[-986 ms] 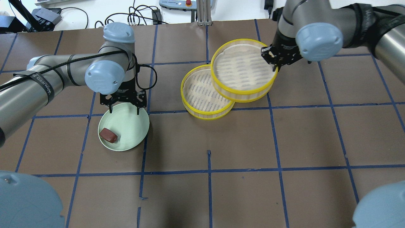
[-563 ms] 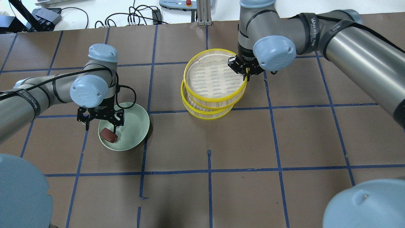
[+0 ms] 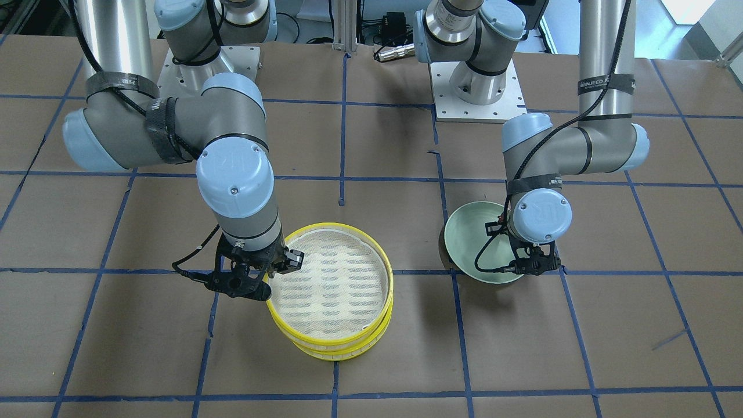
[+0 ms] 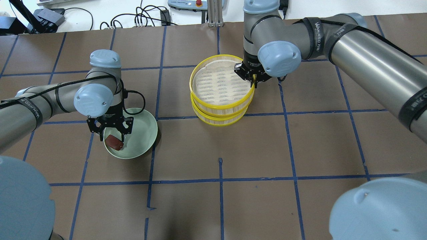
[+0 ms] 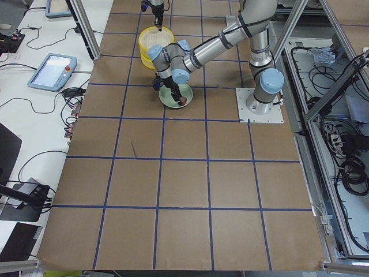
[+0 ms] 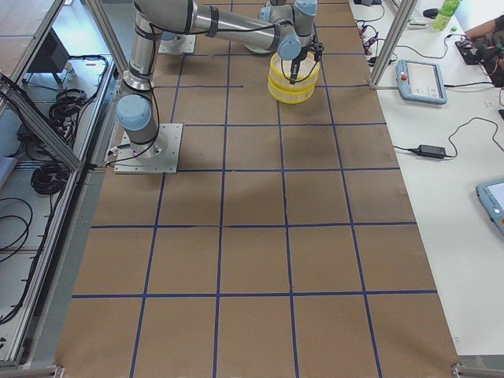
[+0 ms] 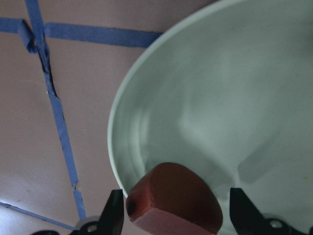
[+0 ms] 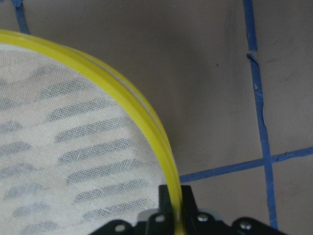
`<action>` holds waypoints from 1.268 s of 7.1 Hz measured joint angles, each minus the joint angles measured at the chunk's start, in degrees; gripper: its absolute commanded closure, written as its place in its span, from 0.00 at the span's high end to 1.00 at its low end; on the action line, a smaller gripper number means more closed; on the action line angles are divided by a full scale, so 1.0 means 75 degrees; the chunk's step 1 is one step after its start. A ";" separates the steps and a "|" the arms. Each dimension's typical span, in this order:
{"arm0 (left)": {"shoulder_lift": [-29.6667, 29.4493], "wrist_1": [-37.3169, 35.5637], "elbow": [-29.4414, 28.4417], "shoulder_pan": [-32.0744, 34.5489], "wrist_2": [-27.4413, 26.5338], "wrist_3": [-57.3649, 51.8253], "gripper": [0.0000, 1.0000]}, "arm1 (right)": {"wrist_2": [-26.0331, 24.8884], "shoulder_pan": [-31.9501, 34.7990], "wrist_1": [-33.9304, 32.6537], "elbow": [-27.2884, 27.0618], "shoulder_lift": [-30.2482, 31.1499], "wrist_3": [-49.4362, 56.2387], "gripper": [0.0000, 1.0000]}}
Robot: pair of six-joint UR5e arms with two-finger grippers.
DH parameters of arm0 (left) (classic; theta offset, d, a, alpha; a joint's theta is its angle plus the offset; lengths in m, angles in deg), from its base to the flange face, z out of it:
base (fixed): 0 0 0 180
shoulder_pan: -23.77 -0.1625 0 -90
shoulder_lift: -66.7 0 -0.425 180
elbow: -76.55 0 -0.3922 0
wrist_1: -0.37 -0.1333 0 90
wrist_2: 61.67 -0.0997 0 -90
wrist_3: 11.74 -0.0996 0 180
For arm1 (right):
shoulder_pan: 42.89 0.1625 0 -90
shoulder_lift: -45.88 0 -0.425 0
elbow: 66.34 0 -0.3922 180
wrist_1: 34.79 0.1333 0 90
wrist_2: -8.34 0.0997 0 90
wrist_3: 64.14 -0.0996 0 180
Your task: Stack buns with steamer
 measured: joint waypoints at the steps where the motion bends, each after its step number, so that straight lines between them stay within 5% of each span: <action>1: 0.0040 0.0117 -0.0007 0.0009 -0.0225 0.0003 0.02 | 0.0003 0.0000 -0.0089 -0.0063 -0.0004 -0.0004 0.10; 4: 0.0154 0.0218 -0.0205 0.0015 0.0650 0.0100 0.03 | 0.0008 0.0005 -0.0306 -0.0112 -0.0008 -0.0003 0.10; 5: 0.0280 0.0272 -0.0418 0.0011 0.1662 0.0197 0.03 | 0.0009 0.0002 -0.0361 -0.0147 -0.0006 0.0002 0.11; 7: 0.0433 0.0319 -0.0867 0.0009 0.3882 0.0819 0.06 | 0.0043 0.0001 -0.0396 -0.0253 -0.0001 -0.0002 0.36; 9: 0.0405 0.0229 -0.1368 0.0061 0.6277 0.3044 0.09 | 0.0239 0.0001 -0.0409 -0.0276 -0.0018 -0.0098 0.47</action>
